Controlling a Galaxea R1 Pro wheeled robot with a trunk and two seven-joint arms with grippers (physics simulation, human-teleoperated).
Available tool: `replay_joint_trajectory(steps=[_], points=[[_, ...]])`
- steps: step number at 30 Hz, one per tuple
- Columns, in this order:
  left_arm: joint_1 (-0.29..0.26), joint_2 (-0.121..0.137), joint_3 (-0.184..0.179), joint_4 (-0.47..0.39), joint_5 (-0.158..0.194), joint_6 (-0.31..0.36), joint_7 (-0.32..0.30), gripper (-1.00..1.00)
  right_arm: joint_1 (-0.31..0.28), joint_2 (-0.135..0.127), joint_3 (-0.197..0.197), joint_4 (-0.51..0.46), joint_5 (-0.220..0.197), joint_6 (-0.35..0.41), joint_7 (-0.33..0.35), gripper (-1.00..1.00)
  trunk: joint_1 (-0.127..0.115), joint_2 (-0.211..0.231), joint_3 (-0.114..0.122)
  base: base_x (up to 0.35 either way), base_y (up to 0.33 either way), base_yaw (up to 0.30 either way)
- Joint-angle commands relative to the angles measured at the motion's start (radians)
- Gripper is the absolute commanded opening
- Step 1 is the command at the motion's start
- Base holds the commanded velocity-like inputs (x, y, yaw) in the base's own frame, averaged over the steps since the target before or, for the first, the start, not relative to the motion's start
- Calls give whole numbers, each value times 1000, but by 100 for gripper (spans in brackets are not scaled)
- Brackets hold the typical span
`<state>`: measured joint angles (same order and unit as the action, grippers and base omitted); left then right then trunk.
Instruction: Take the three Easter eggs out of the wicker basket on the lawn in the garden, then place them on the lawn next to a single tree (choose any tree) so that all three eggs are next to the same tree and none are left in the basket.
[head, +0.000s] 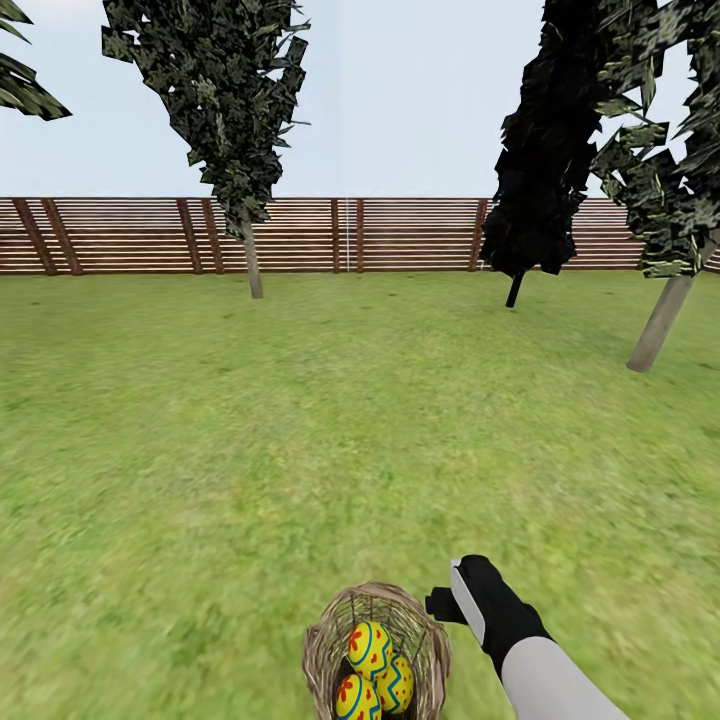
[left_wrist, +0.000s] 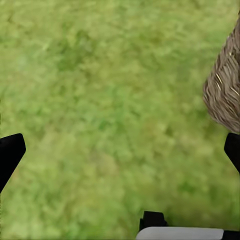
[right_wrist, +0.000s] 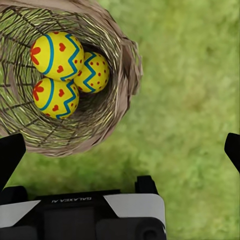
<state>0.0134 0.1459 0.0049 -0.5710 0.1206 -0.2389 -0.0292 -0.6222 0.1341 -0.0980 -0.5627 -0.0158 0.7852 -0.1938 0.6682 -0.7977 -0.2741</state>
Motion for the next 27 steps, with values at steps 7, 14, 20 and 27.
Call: replay_joint_trajectory(steps=[7, 14, 20, 27], points=[[0, 3, 0, -1, 9, 6, -3, 100, -1, 1, -5, 10, -1, 3, -4, 100, 27, -50, -23, 0, 0, 0], [0, 3, 0, -1, 8, 10, -3, 100, -1, 1, -5, 13, -1, 3, -4, 100, 54, -99, -45, 0, 0, 0], [0, 3, 0, -1, 8, 11, -3, 100, -7, 1, -5, 14, -1, 3, -4, 100, 77, -141, -64, 0, 0, 0], [0, 3, 0, -1, 8, 10, -3, 100, -18, 1, -5, 16, -1, -7, -4, 100, 104, -190, -86, 0, 0, 0]])
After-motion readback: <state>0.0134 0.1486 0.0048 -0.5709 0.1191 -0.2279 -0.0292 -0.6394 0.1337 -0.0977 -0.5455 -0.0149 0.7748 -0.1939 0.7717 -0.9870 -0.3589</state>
